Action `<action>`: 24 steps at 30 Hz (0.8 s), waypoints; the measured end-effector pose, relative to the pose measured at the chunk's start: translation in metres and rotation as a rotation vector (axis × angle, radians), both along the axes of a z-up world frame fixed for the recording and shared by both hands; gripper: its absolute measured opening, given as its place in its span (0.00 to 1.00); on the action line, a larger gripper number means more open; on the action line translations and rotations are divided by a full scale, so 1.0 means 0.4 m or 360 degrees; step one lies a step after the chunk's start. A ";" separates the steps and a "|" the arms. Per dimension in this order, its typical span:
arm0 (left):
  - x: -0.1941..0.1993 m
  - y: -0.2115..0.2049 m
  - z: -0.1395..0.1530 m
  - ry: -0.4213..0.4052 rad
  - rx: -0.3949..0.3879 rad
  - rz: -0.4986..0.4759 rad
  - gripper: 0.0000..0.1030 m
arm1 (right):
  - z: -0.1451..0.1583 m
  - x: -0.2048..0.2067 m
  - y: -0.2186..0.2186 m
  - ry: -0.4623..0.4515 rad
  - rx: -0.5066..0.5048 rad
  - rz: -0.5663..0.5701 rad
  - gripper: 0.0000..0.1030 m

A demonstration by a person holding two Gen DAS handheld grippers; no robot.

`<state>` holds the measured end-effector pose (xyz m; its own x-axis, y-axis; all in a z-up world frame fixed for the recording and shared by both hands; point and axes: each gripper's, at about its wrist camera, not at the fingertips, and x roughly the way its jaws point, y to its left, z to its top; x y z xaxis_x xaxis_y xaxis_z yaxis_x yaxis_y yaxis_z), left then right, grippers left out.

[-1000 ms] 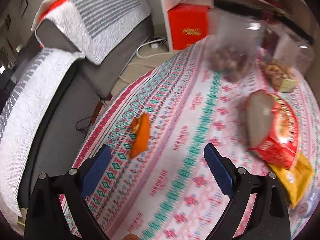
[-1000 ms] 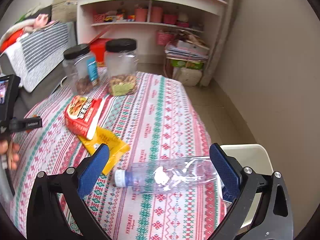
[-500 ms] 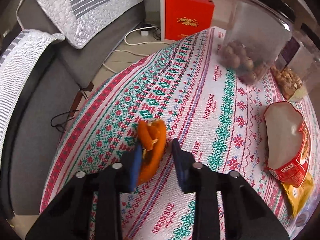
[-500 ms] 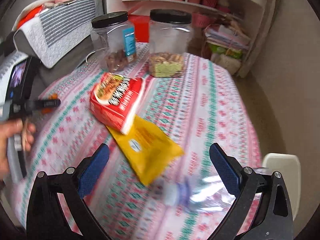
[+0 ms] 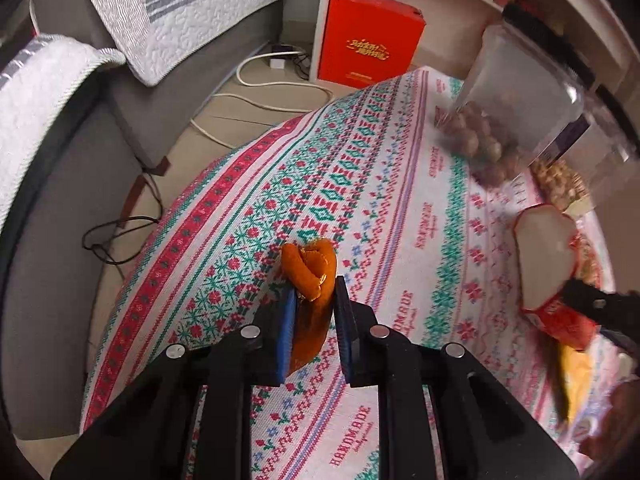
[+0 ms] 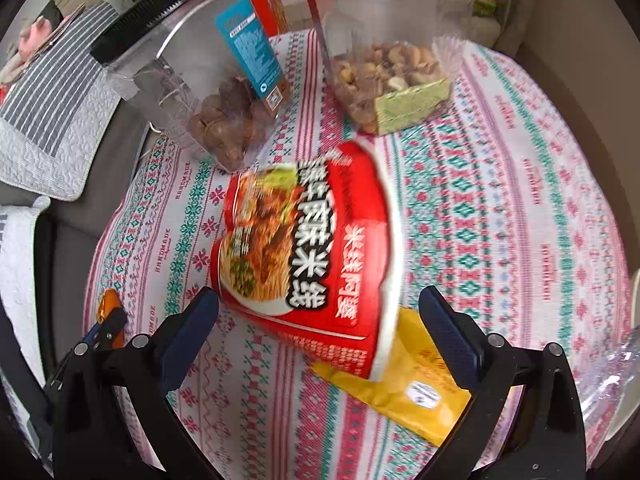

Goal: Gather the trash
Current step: 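Grasp the red instant-noodle cup with the right tool while the left holds the orange peel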

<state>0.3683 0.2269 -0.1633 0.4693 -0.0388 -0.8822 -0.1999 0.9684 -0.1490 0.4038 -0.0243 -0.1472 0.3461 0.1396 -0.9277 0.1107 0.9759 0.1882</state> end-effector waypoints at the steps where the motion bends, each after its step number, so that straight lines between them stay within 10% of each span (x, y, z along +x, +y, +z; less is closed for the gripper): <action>1: -0.001 0.012 0.010 -0.0016 -0.0039 -0.0005 0.18 | -0.004 0.004 0.001 -0.0005 0.0004 0.0011 0.82; 9: -0.026 0.103 0.032 -0.0049 -0.0330 0.0051 0.18 | 0.026 -0.027 0.007 -0.0156 0.0092 0.0064 0.81; 24: -0.149 0.015 0.236 -0.0214 -0.0004 -0.0067 0.18 | 0.219 -0.259 -0.061 -0.0415 0.0124 0.0241 0.81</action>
